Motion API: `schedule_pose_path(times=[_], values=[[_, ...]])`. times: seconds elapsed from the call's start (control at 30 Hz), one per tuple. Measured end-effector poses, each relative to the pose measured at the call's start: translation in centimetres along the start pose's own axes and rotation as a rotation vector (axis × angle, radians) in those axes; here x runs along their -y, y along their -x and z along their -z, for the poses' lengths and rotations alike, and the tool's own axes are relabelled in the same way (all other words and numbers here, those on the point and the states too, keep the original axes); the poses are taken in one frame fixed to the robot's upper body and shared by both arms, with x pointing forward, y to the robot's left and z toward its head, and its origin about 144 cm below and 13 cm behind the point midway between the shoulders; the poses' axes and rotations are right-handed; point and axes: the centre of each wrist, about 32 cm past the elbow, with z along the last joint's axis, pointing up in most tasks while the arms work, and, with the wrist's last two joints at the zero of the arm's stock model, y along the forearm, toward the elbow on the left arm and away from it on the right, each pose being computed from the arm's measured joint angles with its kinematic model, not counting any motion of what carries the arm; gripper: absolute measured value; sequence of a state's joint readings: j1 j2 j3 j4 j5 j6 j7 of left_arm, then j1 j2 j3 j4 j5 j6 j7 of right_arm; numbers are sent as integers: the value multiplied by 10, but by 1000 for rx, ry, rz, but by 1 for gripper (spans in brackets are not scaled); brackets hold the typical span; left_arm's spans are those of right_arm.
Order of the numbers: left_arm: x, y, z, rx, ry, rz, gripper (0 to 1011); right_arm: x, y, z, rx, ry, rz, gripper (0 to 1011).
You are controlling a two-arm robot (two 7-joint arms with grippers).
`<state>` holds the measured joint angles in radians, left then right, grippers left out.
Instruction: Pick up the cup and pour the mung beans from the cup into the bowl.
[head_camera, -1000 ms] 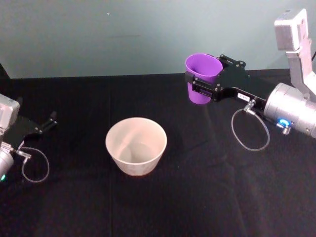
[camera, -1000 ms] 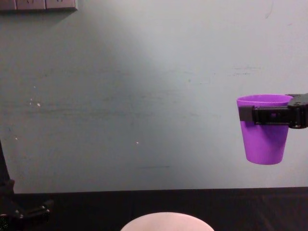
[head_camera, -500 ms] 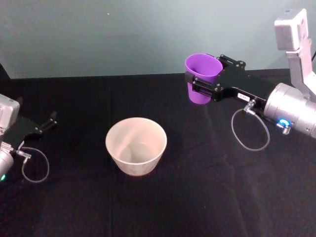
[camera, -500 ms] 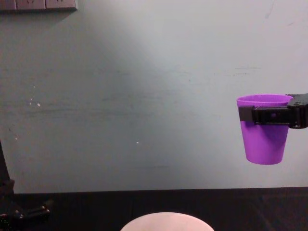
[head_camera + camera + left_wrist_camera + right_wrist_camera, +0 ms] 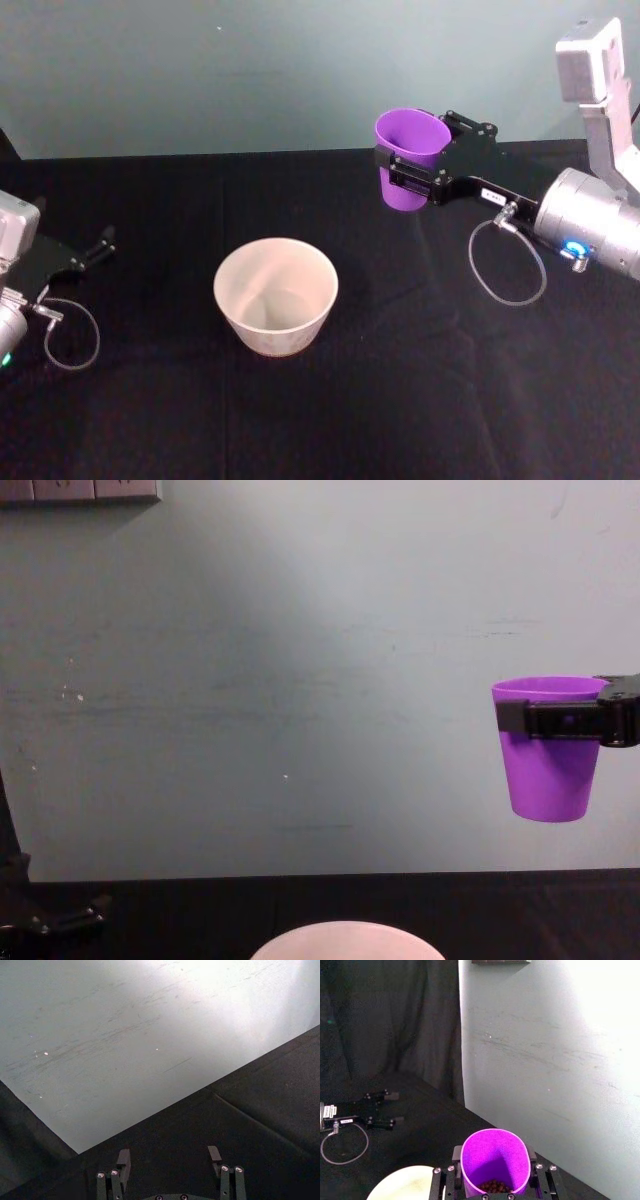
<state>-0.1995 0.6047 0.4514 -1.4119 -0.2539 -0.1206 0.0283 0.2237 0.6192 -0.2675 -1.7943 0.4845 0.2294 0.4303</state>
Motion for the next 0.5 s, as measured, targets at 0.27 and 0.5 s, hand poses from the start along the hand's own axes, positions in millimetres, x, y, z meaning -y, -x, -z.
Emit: schedule_pose_path(times=[0.27,0.5], values=[[0,0,0,0,0,0,1000,0,0,0,0,0,0,722],[0,0,0,0,0,0,1000,0,0,0,0,0,0,722]])
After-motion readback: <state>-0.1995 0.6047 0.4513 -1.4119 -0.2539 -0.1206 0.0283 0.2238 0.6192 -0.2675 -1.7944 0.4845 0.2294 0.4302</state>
